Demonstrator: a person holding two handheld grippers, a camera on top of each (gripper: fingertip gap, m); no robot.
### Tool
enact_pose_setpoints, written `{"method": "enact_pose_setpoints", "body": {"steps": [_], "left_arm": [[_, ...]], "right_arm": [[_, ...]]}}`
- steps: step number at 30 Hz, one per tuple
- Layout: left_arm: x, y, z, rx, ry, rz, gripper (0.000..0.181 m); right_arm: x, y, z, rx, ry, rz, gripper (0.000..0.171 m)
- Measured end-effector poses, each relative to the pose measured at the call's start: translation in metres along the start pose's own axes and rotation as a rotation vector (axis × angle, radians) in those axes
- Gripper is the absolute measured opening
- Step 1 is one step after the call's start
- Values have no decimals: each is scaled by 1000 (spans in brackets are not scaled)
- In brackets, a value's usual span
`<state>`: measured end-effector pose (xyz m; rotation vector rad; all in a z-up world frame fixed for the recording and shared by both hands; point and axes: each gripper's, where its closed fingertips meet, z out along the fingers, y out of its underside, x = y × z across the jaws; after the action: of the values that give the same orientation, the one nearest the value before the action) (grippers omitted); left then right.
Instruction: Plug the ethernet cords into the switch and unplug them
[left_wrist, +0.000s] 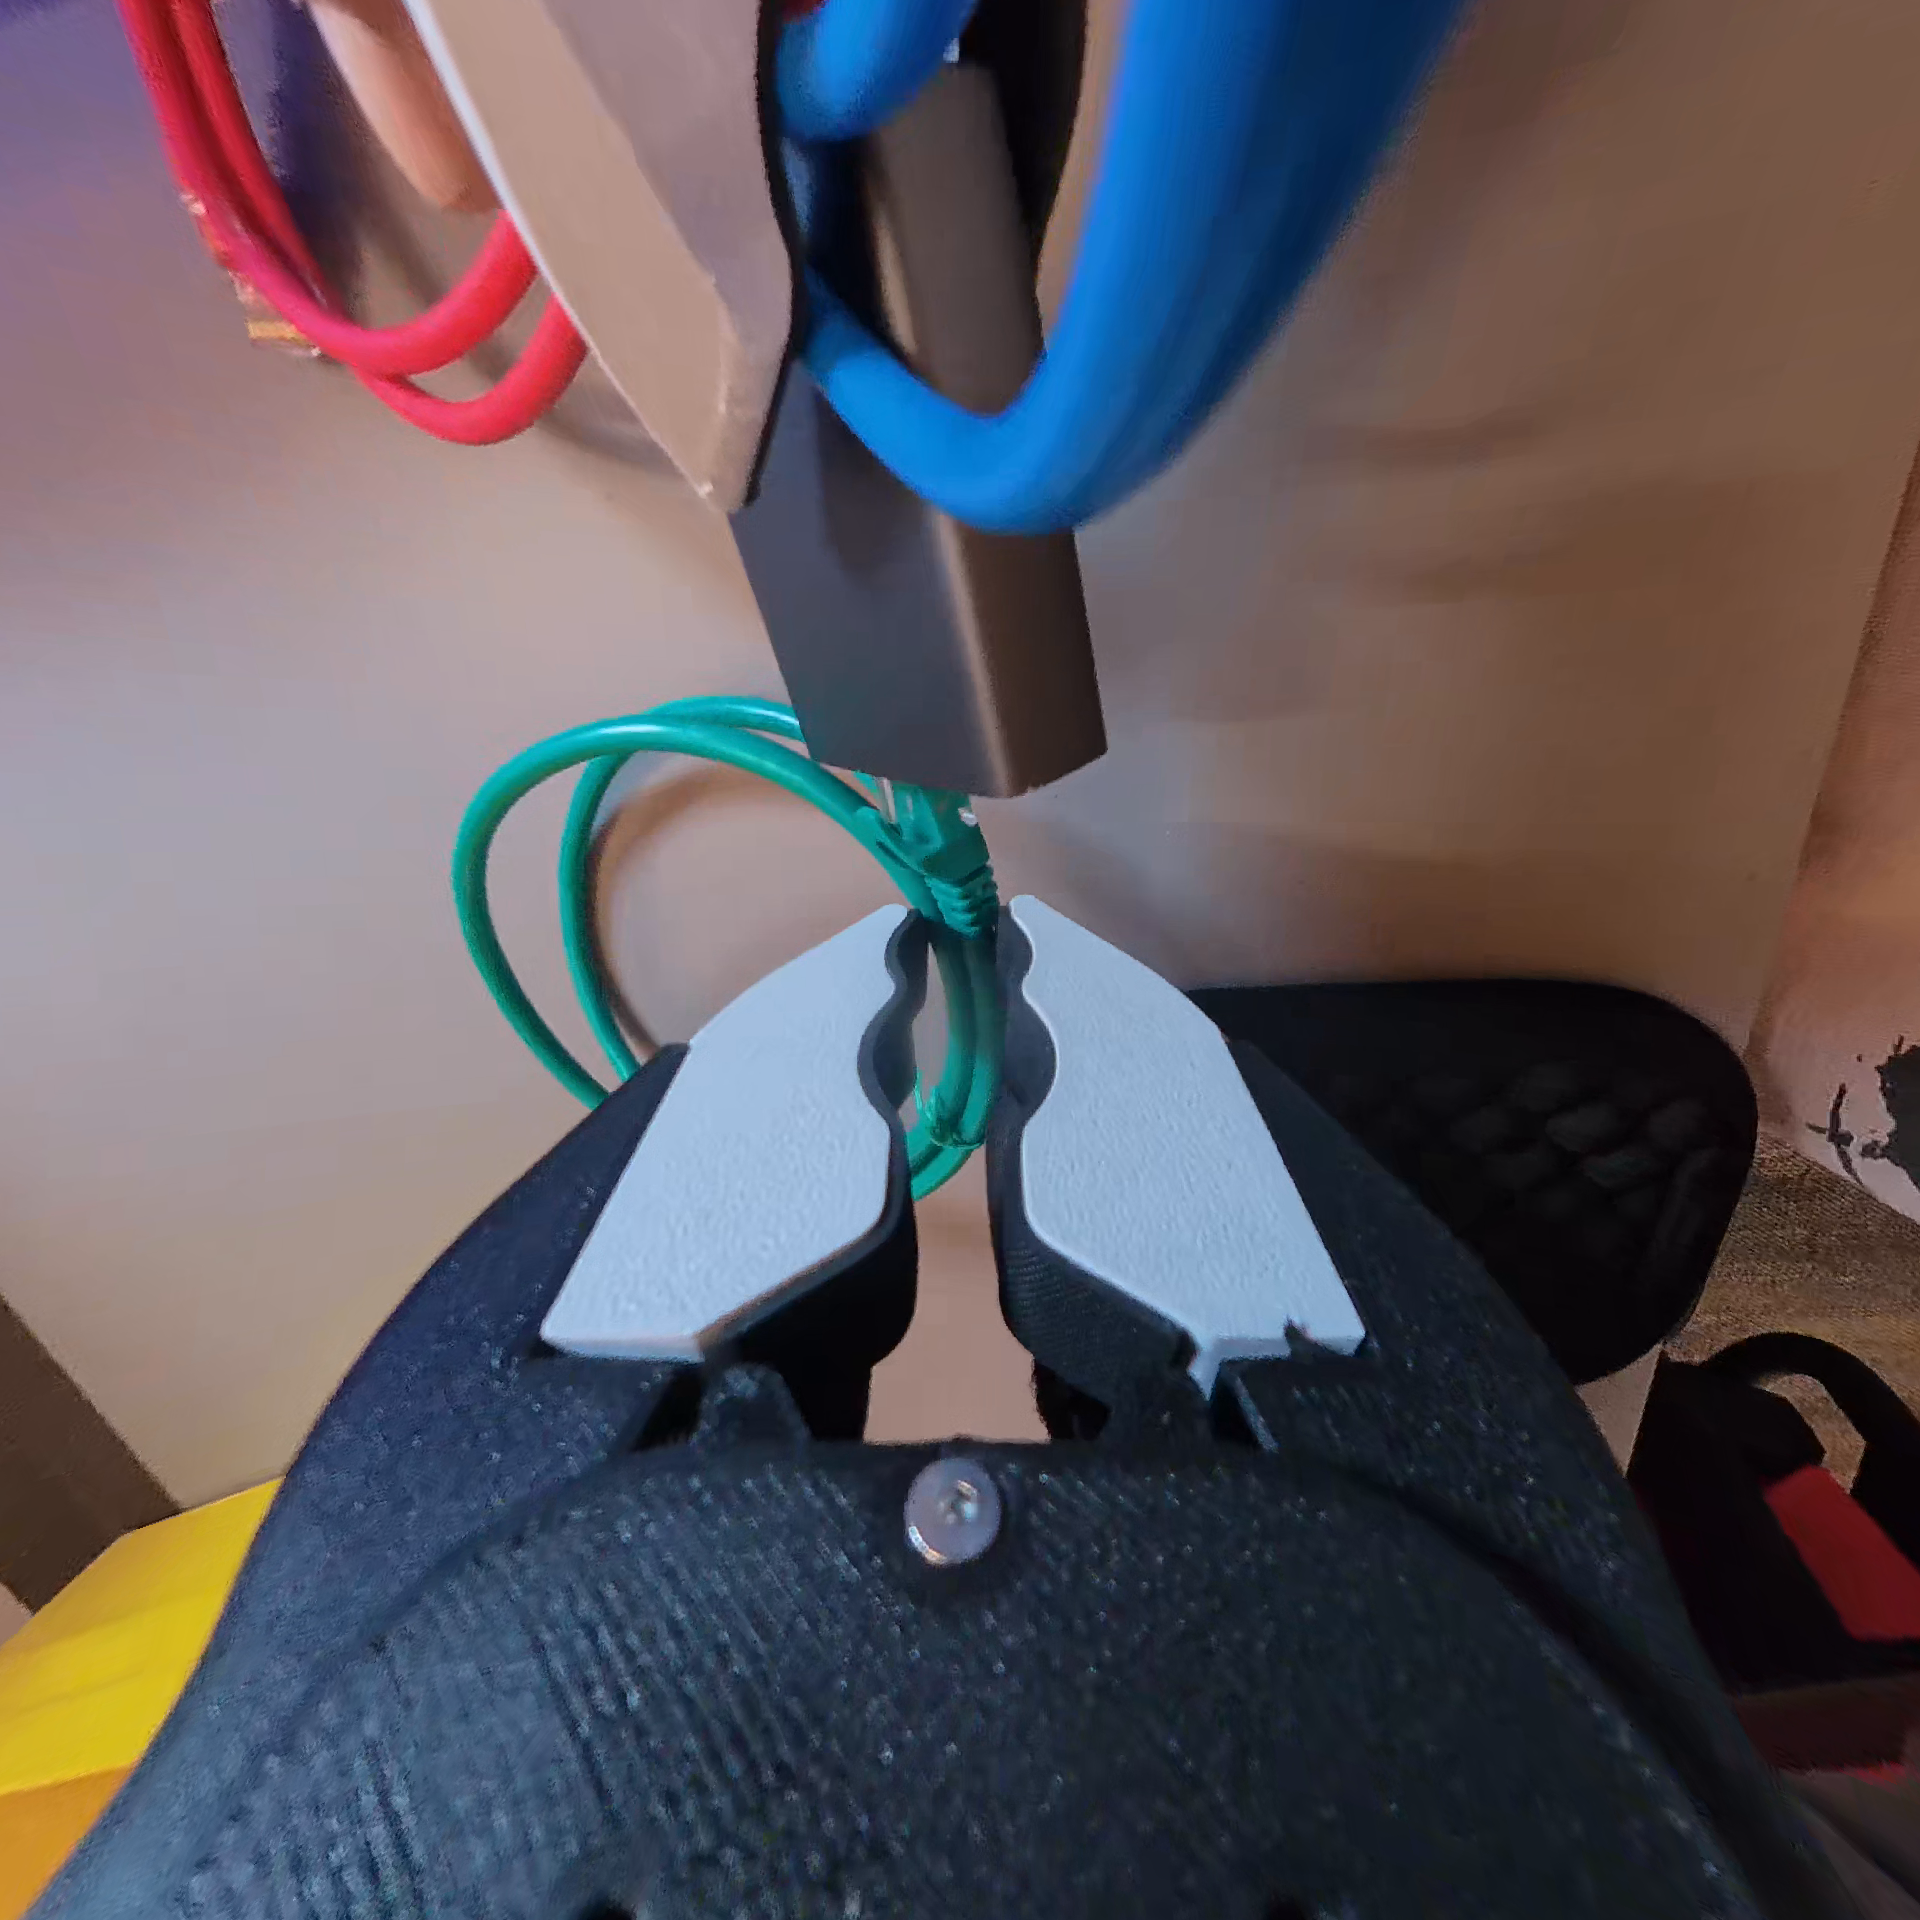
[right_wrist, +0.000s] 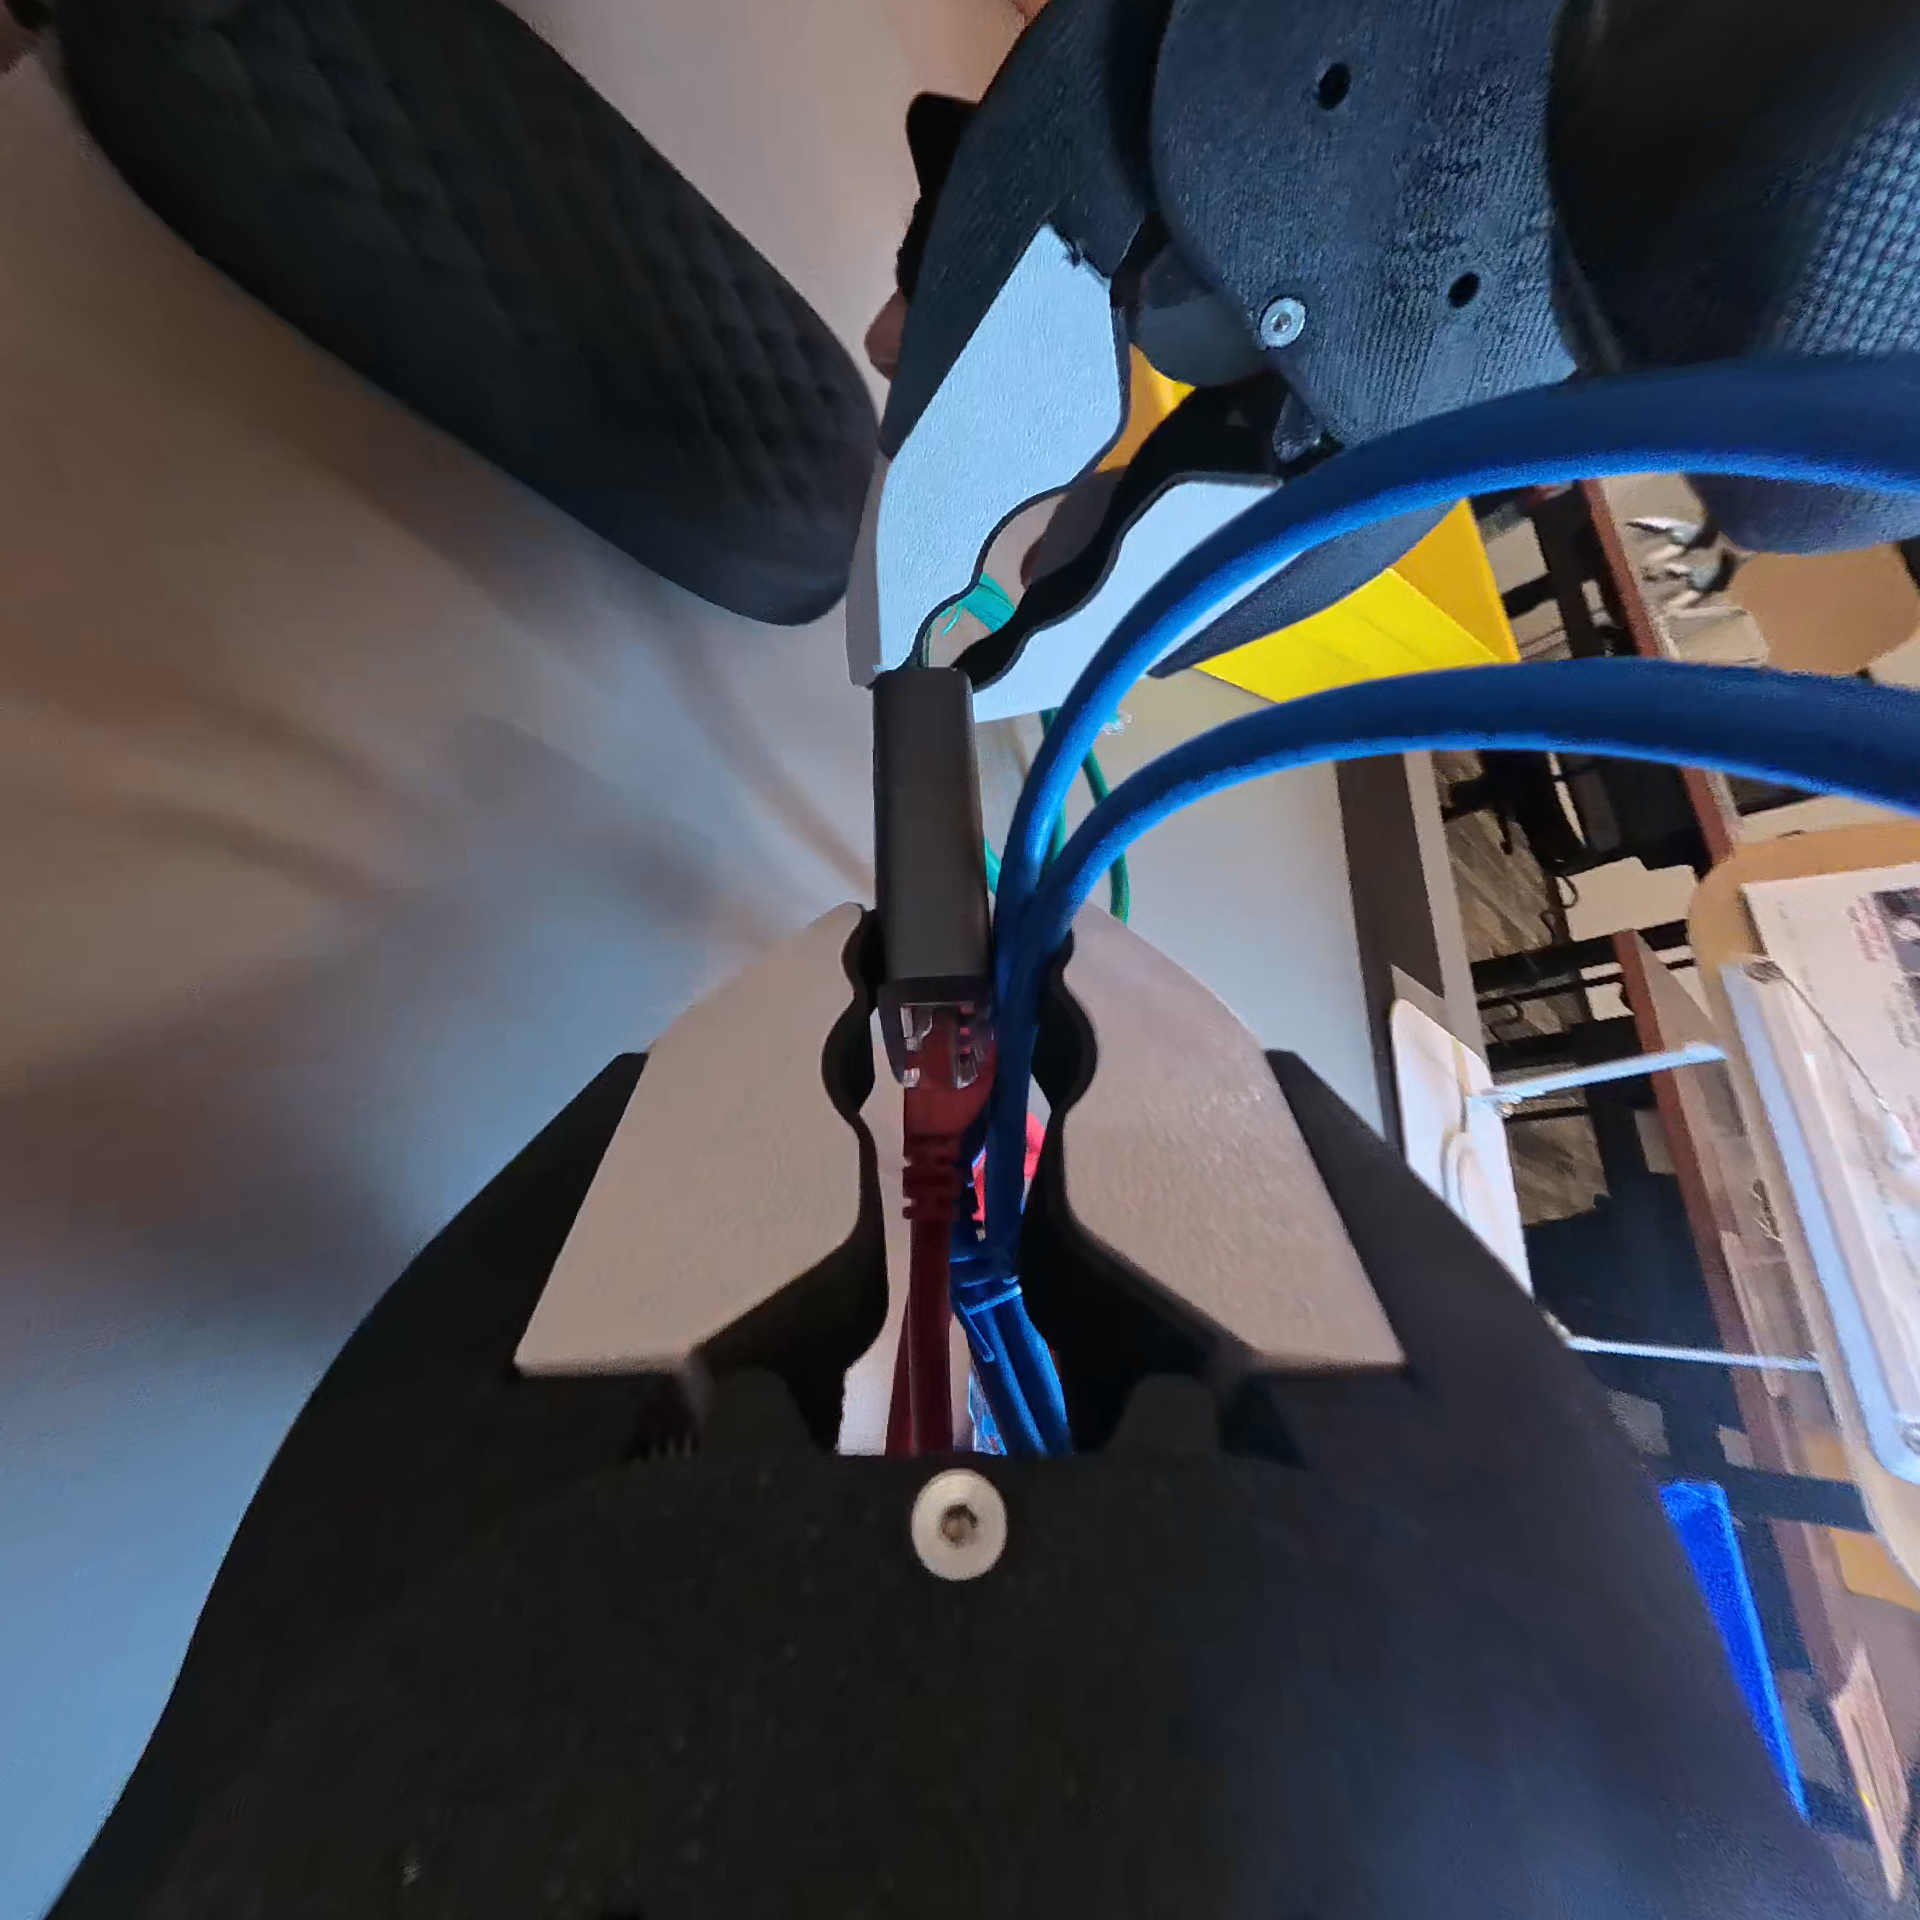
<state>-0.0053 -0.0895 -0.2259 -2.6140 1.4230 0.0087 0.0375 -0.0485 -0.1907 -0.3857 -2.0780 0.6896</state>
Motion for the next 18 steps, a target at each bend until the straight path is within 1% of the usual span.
{"method": "enact_pose_setpoints", "body": {"steps": [5,8,10,12,14,16,18], "left_arm": [[11,-3,-3,37,8,39,12],[12,-4,-4,95,24,26,12],[1,-7,-16,189,-61,34,13],[-5,-16,-35,348,-122,17,14],[-11,-22,-54,477,-222,12,22],[-8,-30,-60,562,-282,30,28],[-3,-39,-53,599,-335,71,32]], "right_arm": [[-10,-11,0,71,-83,55,27],[-9,-13,-1,61,-89,60,27],[1,-11,-5,45,-37,73,27],[12,-7,-12,32,8,99,27],[19,-1,-16,-1,49,105,28],[18,-1,-14,-3,51,109,28],[16,-5,-10,3,37,120,28]]}}
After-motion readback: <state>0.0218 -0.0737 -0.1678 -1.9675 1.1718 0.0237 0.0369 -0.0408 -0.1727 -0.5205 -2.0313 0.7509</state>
